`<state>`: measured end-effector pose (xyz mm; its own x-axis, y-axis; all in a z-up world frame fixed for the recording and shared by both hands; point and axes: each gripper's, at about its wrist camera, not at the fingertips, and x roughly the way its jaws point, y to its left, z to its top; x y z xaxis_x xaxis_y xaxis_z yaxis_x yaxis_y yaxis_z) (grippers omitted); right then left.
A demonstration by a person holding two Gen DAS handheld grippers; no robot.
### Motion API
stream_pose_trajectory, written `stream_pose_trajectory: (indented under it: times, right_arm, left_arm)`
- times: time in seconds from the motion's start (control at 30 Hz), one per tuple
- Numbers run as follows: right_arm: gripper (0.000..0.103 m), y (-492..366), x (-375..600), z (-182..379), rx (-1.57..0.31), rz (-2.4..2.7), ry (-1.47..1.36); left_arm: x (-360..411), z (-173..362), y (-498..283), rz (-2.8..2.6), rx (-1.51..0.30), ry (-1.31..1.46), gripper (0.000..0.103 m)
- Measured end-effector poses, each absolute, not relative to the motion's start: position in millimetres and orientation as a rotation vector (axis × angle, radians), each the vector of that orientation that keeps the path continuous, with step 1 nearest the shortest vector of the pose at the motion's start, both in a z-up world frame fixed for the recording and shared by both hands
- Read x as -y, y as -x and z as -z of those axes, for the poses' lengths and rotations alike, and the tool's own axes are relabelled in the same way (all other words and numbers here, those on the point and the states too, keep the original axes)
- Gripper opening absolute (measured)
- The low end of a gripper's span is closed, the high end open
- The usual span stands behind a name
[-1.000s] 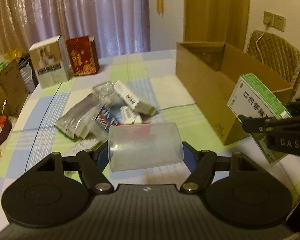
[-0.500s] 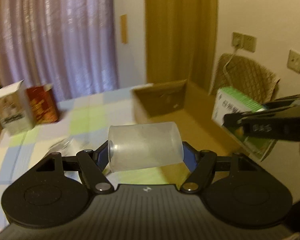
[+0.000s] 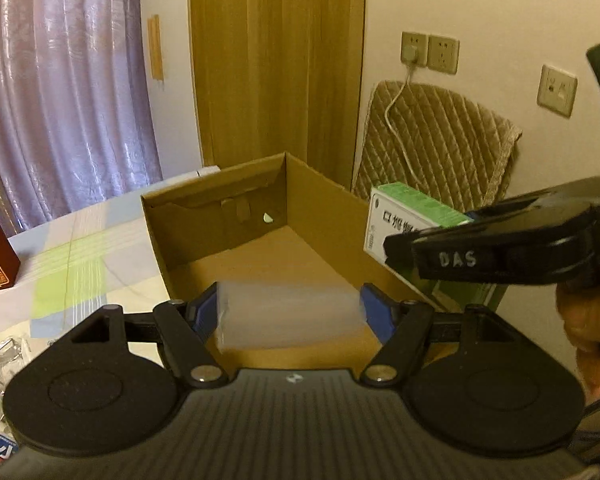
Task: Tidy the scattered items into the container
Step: 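Carry both items over the cardboard box and release the clear cup with the left gripper, then open the right gripper to drop the green box into the cardboard box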
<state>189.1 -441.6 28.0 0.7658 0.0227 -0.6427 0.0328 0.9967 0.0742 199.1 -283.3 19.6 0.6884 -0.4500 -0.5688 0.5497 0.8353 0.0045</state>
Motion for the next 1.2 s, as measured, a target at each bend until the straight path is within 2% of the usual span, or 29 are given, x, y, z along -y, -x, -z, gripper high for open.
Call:
stream_pose_trajectory:
  times: [0.3,0.7,0.73,0.77,0.8,0.83,1.2]
  right_arm:
    - [0.033,-199.1,432.5,-15.8,-0.721,-0.039,-0.074]
    - [0.034,-219.2,407.1,-13.5,-0.693,-0.067,-0.013]
    - [0.035,-219.7,406.2,-15.3,-0.689,-0.065,-0.009]
    - [0.043,-218.9,405.8,-17.6,-0.682,-0.062,-0.009]
    - [0.072,-216.9,405.5,-20.1,-0.67,-0.055,-0.013]
    - [0.082,-213.1,405.1,-23.1,-0.649,-0.049,-0.018]
    - [0.082,-165.7,347.1,-49.1,-0.589,-0.158,-0.035]
  left_arm:
    - [240.1,-29.9,-193.6,0.483,-0.542,-0.17,0.07]
    - [171.2,-20.7,-169.6,0.373,-0.599,-0.131,0.07]
    - [168.4,-19.4,-167.0,0.371,-0.602,-0.129,0.07]
    - [164.7,-18.5,-164.4,0.368,-0.605,-0.127,0.07]
    - [160.8,-18.0,-161.7,0.366,-0.606,-0.125,0.07]
    - [156.7,-17.8,-159.0,0.364,-0.605,-0.126,0.07]
    - [88.2,-6.0,-120.9,0.255,-0.652,-0.102,0.072]
